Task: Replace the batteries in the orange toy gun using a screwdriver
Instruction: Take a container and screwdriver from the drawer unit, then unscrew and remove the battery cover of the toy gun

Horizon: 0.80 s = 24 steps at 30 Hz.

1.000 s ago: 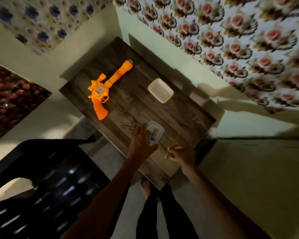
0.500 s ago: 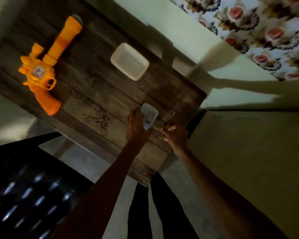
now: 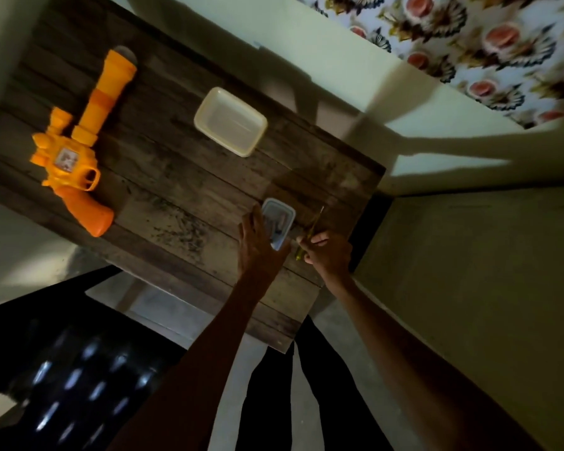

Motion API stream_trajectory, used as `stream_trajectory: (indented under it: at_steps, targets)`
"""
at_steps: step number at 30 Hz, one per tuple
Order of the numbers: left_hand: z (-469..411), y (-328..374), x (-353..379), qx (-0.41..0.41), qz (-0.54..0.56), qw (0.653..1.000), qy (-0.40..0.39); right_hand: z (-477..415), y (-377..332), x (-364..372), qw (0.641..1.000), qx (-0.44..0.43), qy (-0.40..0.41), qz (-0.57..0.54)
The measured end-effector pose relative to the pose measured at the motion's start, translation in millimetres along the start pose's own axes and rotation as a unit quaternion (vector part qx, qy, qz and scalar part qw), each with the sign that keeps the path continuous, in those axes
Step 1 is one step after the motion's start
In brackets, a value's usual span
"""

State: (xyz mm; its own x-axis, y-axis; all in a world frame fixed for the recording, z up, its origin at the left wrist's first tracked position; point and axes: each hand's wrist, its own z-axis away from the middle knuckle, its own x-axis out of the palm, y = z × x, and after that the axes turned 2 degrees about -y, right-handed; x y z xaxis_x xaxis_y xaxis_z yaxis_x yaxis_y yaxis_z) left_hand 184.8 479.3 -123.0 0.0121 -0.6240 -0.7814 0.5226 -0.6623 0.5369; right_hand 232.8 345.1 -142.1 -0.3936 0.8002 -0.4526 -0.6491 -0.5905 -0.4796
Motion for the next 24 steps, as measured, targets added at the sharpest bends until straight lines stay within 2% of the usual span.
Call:
stream_trajectory:
  at_steps: [5,9,13,17,24]
  targets:
    - [12.8,13.7,-33.9,-0.017,0.022,0.999,0.032,30.0,-2.9,-18.0,0.999,-0.023,0.025,-0.030]
    - [30.3,23.0,-82.2,-0.020,0.065,0.998,0.011,75.2,-24.9,-45.8,0.997,0.004,-0.005,-0.079]
    - [31.3,39.7,-155.5,-0.044,0.148,0.987,-0.039,136.8,-75.0,-61.8,0.980,0.009,-0.050,-0.191]
    - [19.9,61.8,-224.9,-0.076,0.204,0.975,-0.036,185.3,-133.6,-61.5,0.973,-0.063,-0.052,-0.217]
    - [-47.7,46.1,-310.8,-0.014,0.275,0.958,-0.079,198.6,-232.3,-20.2,0.967,-0.066,-0.018,-0.246]
